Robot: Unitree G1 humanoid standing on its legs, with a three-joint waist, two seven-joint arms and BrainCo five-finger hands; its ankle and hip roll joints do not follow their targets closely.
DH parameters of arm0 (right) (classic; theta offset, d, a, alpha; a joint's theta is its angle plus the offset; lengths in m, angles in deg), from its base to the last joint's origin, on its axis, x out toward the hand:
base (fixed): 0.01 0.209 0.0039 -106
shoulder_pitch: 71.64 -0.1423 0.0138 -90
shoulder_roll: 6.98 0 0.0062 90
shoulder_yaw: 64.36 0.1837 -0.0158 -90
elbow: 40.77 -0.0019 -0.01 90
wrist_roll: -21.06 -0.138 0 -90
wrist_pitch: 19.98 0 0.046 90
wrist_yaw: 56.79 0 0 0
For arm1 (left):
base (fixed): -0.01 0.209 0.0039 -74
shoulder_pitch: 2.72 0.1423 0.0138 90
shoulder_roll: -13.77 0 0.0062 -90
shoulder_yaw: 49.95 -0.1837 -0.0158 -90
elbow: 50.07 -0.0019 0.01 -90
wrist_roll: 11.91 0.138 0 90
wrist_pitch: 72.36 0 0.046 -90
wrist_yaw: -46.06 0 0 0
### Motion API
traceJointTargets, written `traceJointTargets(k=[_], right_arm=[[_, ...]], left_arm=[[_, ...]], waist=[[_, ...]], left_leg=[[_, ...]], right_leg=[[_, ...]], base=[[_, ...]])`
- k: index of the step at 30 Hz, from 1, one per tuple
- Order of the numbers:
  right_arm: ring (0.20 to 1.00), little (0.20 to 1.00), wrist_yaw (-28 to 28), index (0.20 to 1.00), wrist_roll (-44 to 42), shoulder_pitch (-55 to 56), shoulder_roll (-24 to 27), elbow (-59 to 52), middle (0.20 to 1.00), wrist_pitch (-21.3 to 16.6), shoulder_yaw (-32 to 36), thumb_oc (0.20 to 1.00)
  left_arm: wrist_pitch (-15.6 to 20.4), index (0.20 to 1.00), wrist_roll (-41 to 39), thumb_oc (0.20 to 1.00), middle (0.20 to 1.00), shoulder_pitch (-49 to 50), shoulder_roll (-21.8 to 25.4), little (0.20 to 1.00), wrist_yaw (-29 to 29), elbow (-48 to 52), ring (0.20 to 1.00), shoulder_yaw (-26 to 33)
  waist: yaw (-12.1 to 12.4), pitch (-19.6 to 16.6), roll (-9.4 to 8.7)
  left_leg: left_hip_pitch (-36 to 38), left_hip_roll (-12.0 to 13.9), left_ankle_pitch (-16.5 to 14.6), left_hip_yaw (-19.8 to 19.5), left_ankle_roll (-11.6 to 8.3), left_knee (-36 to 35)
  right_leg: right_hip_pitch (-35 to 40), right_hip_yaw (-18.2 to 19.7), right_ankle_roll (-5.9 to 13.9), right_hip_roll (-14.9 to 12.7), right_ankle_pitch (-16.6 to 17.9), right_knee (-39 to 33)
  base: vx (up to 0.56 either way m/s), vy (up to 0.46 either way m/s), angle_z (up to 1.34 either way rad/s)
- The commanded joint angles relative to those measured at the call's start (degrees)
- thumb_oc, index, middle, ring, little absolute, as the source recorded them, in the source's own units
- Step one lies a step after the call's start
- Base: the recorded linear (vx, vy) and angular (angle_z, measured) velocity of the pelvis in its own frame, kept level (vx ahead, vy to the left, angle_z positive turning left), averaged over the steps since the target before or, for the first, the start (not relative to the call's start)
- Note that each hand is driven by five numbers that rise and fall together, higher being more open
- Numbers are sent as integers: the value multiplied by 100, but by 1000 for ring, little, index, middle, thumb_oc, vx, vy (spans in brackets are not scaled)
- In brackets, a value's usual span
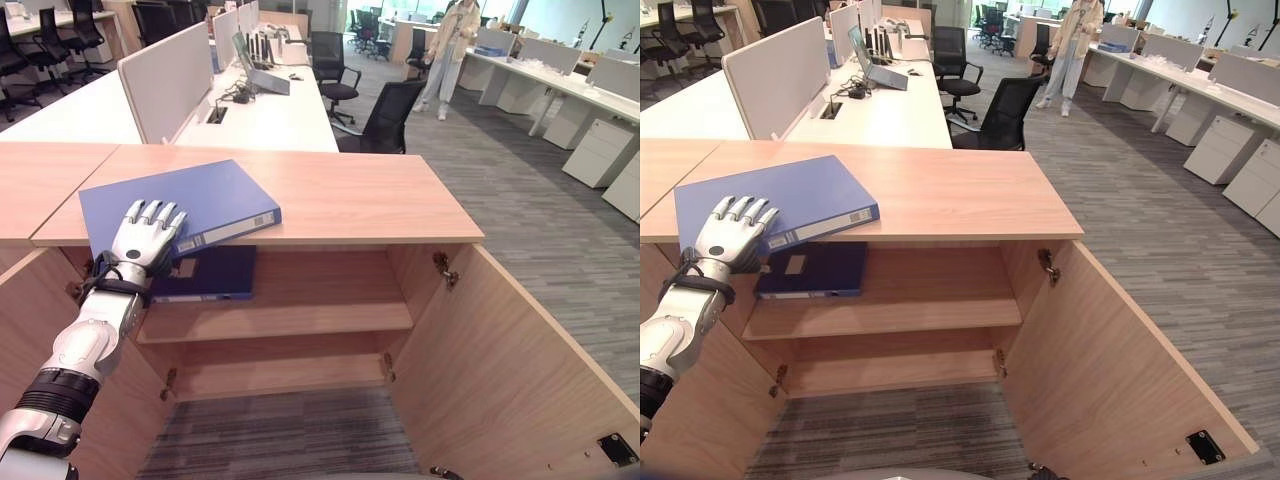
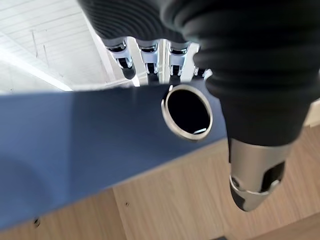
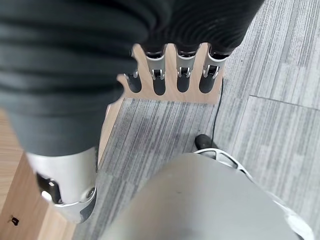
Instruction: Put the empty folder in the office cabinet
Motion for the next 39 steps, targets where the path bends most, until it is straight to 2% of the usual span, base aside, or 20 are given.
traceJointTargets(k=[1, 10, 11, 13, 14, 21, 30, 32, 37, 39], right_arm=[[1000, 1000, -21, 1000, 94, -238, 209, -116, 1000, 5, -154, 1000], [1000, 1000, -30, 1000, 123, -179, 236, -172, 1000, 15, -138, 1000], [1000, 1000, -30, 1000, 125, -179, 241, -177, 1000, 18, -134, 1000], [1000, 1000, -33, 1000, 133, -174, 246, -198, 1000, 18, -124, 1000], [1000, 1000, -44, 1000, 136, -162, 258, -205, 1000, 9, -110, 1000], [1000, 1000, -90, 1000, 136, -145, 201, -211, 1000, -4, -138, 1000], [1000, 1000, -97, 1000, 167, -214, 95, -147, 1000, 20, -174, 1000], [1000, 1000, -108, 1000, 153, -234, 74, -158, 1000, 31, -136, 1000], [1000, 1000, -152, 1000, 64, -293, -83, -78, 1000, 49, -84, 1000], [1000, 1000, -186, 1000, -15, -357, -161, -45, 1000, 40, -84, 1000]], left_arm=[[-167, 1000, 18, 1000, 1000, -619, 101, 1000, 93, -286, 1000, 25], [-381, 1000, -28, 1000, 1000, -503, -114, 1000, 173, -638, 1000, 91], [-427, 846, 13, 846, 846, -506, -107, 846, 183, -718, 846, 103], [-492, 285, 92, 285, 285, -498, -84, 285, 210, -805, 285, 116], [-585, 200, 214, 200, 200, -483, -45, 200, 247, -870, 200, 146], [-803, 200, 212, 200, 200, -427, -154, 200, 400, -996, 200, 349], [-640, 200, -284, 200, 200, -43, -650, 200, 521, -671, 200, 559], [-484, 200, -474, 200, 200, 78, -787, 200, 530, -364, 200, 623], [304, 200, -1379, 200, 200, 811, -1378, 200, 456, 1266, 200, 806], [831, 200, -2215, 200, 200, 1244, -1712, 200, 208, 2107, 200, 734]], waist=[[-14, 109, 119], [-66, 145, 105], [-68, 147, 105], [-76, 151, 100], [-79, 152, 98], [-76, 169, 78], [-54, 217, 88], [-36, 231, 94], [51, 252, 128], [148, 282, 157]], left_leg=[[-17, 241, -475, -11, 16, 37], [-10, 261, -462, 34, 12, 36], [-8, 263, -464, 39, 12, 36], [-7, 269, -466, 46, 12, 36], [-5, 270, -468, 55, 12, 35], [-13, 273, -446, 62, 19, 38], [-233, 199, -340, -21, 43, 22], [-318, 181, -323, -70, 49, 14], [-530, 71, -311, -251, 76, 12], [-605, 28, -294, -360, 95, 12]], right_leg=[[305, -671, 519, -344, -121, -1], [303, -658, 498, -319, -137, -1], [301, -658, 497, -318, -137, -1], [296, -651, 497, -315, -135, -1], [295, -648, 494, -309, -140, -1], [279, -637, 483, -300, -155, -1], [194, -761, 504, -372, -102, -1], [168, -823, 517, -412, -78, -1], [162, -1063, 552, -534, -9, -1], [167, -1172, 560, -585, 28, -1]], base=[[0, 0, 0], [0, -2, -1], [-1, -3, -7], [1, -4, -7], [4, -3, -9], [1, -2, -3], [-12, 6, 0], [-40, 30, 13], [-9, 29, 20], [12, 34, 30]])
